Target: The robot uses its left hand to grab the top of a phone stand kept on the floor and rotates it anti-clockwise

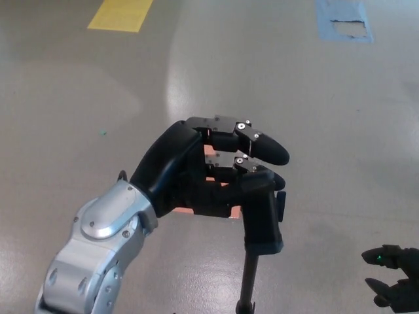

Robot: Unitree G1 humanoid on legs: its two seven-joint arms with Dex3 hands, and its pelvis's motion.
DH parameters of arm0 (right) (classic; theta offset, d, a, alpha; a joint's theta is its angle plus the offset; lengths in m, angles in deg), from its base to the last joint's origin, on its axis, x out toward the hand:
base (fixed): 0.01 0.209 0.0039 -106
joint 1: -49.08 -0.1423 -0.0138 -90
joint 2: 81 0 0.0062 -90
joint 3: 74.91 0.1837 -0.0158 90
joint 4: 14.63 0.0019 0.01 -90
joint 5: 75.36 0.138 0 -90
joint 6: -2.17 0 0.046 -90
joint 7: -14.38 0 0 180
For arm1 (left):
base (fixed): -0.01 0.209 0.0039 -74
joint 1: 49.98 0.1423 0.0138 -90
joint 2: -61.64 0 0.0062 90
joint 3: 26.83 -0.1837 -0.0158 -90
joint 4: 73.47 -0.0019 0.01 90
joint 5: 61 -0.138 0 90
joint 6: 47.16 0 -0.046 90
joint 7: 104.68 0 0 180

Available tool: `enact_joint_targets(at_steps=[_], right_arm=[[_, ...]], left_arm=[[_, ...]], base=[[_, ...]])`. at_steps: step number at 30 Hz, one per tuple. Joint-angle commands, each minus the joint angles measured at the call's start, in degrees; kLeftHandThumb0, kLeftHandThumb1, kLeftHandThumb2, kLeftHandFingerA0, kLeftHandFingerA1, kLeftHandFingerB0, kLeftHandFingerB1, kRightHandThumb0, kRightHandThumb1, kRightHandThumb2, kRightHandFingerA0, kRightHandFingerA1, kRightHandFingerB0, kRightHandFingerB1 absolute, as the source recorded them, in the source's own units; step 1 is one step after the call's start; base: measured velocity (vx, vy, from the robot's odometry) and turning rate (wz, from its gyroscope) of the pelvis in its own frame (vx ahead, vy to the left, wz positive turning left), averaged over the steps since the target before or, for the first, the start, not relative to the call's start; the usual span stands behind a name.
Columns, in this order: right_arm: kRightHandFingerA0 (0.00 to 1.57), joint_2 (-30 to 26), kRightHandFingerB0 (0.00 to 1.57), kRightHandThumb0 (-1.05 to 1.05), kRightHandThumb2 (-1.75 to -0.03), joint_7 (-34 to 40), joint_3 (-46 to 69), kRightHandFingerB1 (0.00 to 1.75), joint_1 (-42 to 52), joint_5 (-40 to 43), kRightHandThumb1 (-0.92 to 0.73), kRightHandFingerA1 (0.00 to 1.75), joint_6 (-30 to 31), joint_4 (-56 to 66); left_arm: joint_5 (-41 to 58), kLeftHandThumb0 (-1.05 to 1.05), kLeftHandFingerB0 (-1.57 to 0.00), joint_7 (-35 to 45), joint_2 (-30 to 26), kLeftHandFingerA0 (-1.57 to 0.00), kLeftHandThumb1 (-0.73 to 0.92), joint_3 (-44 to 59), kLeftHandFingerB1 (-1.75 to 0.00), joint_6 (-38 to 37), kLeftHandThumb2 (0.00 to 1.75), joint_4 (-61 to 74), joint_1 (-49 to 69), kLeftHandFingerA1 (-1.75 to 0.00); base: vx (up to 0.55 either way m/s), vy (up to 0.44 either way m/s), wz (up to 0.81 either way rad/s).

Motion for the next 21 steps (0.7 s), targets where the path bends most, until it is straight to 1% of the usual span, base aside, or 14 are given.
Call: enact_joint_targets(at_steps=[1,6,9,11,17,21], right_arm=[[0.5,-1.1,0.07,-0.61,-0.88,-0.5,0.1,0.36,-1.4,0.1,-0.67,0.53,2.2,-0.5],[0.5,-1.2,0.08,-0.61,-0.88,-0.5,0.0,0.36,-1.9,0.0,-0.67,0.53,2.4,-0.8],[0.49,-1.0,0.07,-0.61,-0.9,-0.7,-0.1,0.34,-2.1,-0.1,-0.67,0.53,2.7,-0.6],[0.5,-0.9,0.08,-0.6,-0.88,-0.7,-0.2,0.36,-2.0,-0.1,-0.67,0.53,2.5,-0.5],[0.48,-1.2,0.07,-0.6,-0.89,-1.0,-0.1,0.34,-1.9,0.1,-0.67,0.53,2.6,-0.2],[0.5,-1.6,0.07,-0.6,-0.88,-1.5,-0.3,0.34,-1.6,-0.1,-0.68,0.53,2.4,0.7]], left_arm=[[9.1,-0.16,-0.9,-1.3,0.9,-1.1,0.76,2.8,-0.62,19.4,0.63,0.4,-2.1,-0.62],[9.2,-0.16,-0.92,-1.1,1.0,-1.11,0.75,2.9,-0.6,21.2,0.62,-1.6,-4.6,-0.62],[9.0,-0.18,-0.91,-0.9,1.2,-1.09,0.75,3.1,-0.58,22.4,0.62,-4.2,-7.2,-0.61],[8.3,-0.18,-0.88,-1.0,1.4,-1.07,0.75,2.8,-0.58,22.9,0.63,-6.2,-9.0,-0.6],[7.1,-0.17,-0.87,-2.2,3.1,-1.05,0.76,2.2,-0.6,24.1,0.62,-11.2,-13.5,-0.63],[6.2,-0.18,-0.9,-3.4,4.8,-1.07,0.74,2.0,-0.6,25.3,0.62,-15.4,-16.8,-0.62]], base=[[0.0,0.0,0.0],[0.0,0.0,0.0],[0.0,0.0,0.0],[0.0,0.0,0.0],[0.0,0.0,0.0],[0.0,0.0,0.0]])
